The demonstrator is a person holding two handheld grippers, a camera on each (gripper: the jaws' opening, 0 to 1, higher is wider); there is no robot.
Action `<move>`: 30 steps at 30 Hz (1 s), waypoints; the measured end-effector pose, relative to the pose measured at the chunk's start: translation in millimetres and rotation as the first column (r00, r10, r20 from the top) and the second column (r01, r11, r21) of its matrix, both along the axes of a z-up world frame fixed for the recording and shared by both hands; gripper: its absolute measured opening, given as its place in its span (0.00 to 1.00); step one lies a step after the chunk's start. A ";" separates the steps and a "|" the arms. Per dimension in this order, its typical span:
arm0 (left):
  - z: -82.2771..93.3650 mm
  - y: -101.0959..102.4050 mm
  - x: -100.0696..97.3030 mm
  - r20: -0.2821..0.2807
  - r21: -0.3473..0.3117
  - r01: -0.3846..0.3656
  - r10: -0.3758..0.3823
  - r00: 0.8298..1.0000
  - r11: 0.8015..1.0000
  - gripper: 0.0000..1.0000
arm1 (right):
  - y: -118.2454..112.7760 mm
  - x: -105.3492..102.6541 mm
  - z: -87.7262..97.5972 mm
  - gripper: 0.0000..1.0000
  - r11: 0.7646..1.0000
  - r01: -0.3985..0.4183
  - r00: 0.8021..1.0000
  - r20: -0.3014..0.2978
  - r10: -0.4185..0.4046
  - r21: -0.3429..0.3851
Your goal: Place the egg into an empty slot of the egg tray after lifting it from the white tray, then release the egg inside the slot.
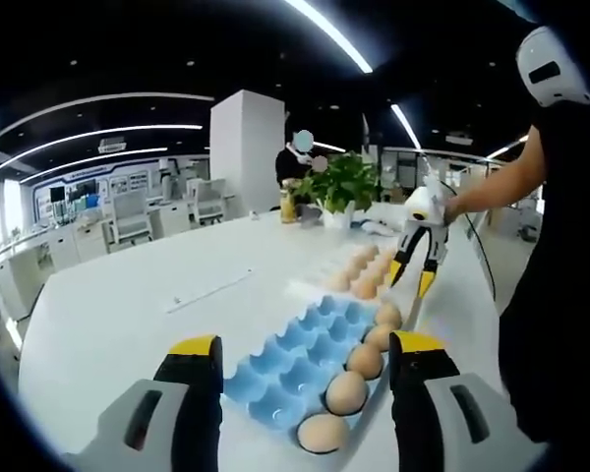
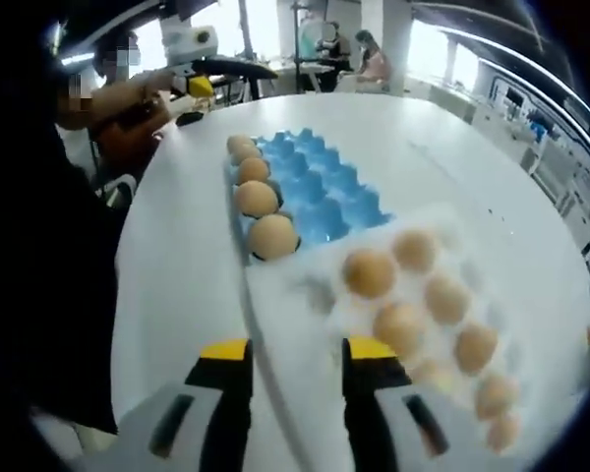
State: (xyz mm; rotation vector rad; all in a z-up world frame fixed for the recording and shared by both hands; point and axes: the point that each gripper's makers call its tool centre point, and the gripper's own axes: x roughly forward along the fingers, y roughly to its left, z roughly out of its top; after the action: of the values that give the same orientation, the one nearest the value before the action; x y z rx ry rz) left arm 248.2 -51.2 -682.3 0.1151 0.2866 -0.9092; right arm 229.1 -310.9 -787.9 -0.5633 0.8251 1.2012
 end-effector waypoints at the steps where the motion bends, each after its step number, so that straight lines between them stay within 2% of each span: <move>1: -0.4 0.4 0.2 0.000 0.003 -0.001 0.001 1.000 1.000 0.69 | -1.9 0.3 0.0 0.36 1.000 0.008 1.000 0.000 -0.008 0.001; 10: -2.5 0.1 0.3 -0.003 0.009 0.001 -0.001 1.000 1.000 0.69 | -23.9 -1.2 -2.4 0.36 0.998 0.057 0.998 -0.004 -0.057 -0.013; 11: -2.7 0.2 0.5 -0.004 0.009 0.000 0.000 1.000 1.000 0.69 | -22.9 -0.8 -0.5 0.36 0.998 0.063 0.998 -0.002 -0.063 0.007; 28: -4.2 -0.9 0.6 -0.008 0.016 0.003 -0.003 1.000 1.000 0.69 | -27.3 3.2 1.2 0.36 0.992 0.115 0.993 0.002 -0.115 0.054; 30: -4.3 -0.7 0.8 -0.007 0.021 0.003 -0.002 1.000 1.000 0.69 | -28.7 3.1 1.7 0.36 0.989 0.129 0.992 -0.001 -0.130 0.077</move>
State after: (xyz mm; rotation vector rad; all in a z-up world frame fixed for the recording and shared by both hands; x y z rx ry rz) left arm 249.0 -51.9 -686.6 0.1317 0.3024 -0.9093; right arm 232.3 -339.6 -786.1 -0.4421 0.7966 1.1075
